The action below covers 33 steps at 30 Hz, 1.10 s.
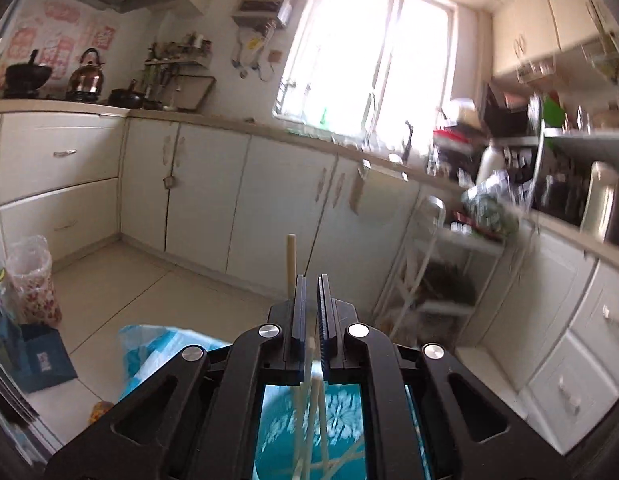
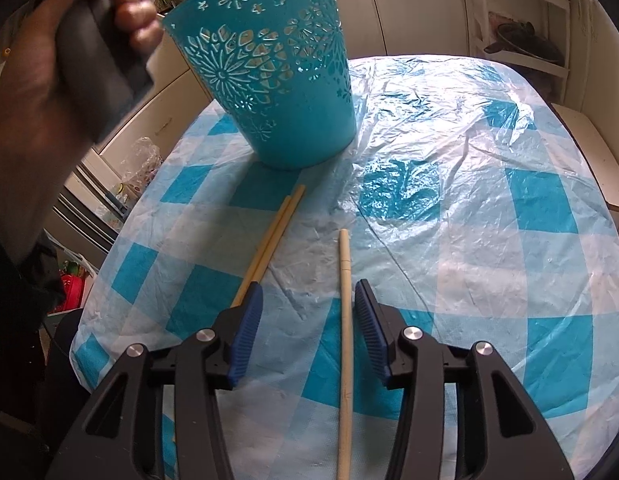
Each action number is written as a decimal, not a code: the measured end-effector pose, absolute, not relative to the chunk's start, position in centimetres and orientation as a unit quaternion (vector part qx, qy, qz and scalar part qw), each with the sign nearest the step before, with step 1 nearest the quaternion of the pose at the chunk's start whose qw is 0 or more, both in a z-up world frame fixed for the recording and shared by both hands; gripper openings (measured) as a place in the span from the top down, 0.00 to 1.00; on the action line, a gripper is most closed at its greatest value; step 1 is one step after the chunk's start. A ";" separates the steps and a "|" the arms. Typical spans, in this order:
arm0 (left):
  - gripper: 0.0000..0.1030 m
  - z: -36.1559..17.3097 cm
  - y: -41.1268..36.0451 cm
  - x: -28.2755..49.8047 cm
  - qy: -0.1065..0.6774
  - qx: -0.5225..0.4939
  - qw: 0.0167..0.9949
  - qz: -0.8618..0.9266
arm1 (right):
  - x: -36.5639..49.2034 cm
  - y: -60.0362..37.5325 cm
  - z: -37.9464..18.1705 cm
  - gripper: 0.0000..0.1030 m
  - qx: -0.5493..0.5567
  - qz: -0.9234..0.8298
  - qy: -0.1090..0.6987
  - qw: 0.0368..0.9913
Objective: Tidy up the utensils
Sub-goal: 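Drop a stick into the basket with left gripper while right gripper holds one, then lift the held stick over the basket and open the right gripper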
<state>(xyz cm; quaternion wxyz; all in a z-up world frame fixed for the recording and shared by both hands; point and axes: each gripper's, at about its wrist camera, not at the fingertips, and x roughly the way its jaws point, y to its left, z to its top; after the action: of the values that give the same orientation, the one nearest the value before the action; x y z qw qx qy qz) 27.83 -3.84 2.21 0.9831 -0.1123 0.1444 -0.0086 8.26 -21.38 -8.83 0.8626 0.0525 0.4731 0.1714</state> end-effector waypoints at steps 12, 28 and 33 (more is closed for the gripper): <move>0.35 1.0 -1.1 21.2 0.214 -0.073 0.974 0.003 | 7.9 -22.8 -8.6 0.69 0.049 0.149 0.483 0.861; 0.19 -2.5 6.1 9.9 0.302 -0.123 0.945 0.007 | 7.3 -25.6 3.6 0.94 0.198 0.240 0.303 0.901; 0.19 -3.2 6.8 8.8 0.307 -0.143 0.941 0.009 | 10.8 -24.1 10.4 0.94 0.232 0.253 0.170 0.924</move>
<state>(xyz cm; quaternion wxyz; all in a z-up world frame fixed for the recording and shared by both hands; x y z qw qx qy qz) 8.77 6.76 -3.15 0.9408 -0.1432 0.3072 0.0090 10.82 -24.09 10.37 0.9238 0.2317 0.1699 0.2529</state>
